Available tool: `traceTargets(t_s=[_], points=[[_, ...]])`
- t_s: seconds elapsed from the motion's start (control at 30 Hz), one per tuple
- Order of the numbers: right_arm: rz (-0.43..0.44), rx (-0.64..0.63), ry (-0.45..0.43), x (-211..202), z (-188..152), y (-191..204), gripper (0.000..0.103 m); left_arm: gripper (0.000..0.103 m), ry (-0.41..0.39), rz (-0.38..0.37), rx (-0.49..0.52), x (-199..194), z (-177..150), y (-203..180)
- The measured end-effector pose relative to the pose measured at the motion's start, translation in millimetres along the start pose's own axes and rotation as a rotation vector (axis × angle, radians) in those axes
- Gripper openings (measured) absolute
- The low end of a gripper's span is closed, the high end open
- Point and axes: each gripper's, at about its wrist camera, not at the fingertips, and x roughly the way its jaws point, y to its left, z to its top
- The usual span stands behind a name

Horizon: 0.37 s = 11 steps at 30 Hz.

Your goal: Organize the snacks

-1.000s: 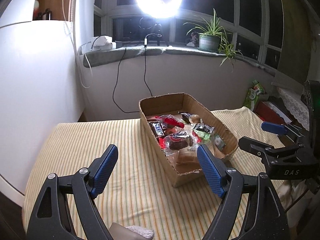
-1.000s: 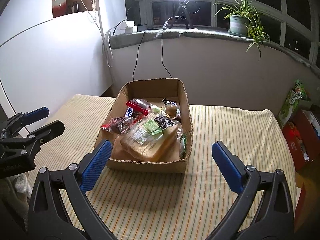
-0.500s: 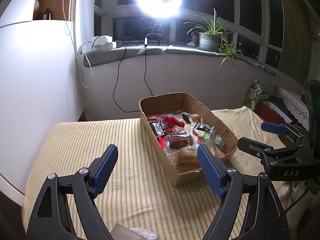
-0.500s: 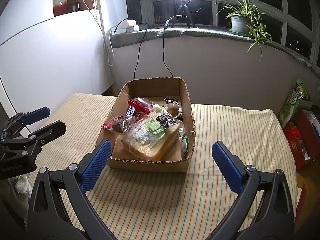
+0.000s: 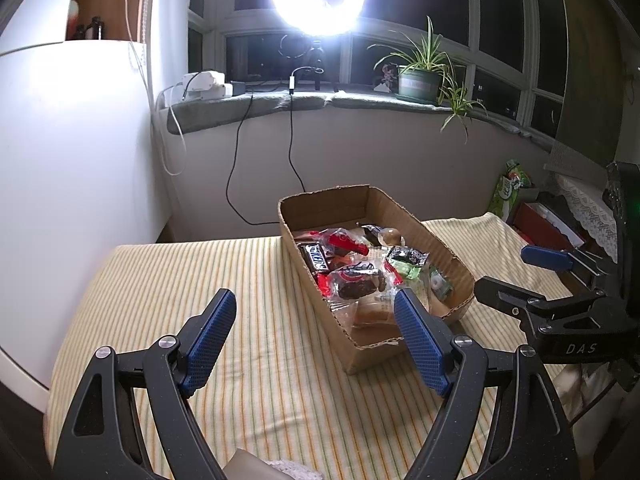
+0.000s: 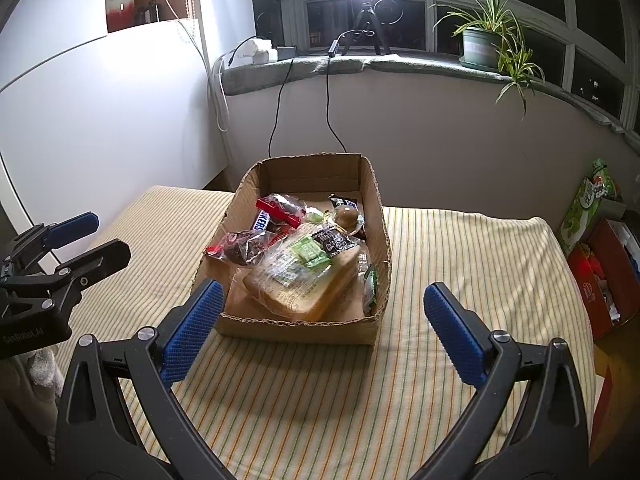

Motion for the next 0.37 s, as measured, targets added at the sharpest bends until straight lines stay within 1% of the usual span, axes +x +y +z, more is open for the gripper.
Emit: traceTargets(t_s=[0.37], points=[[0.0,0.001,0.001,1.4,-0.8,-0.5,0.102,0.081,-0.004,-0.01,0.014,-1.0,0.6,-5.0]])
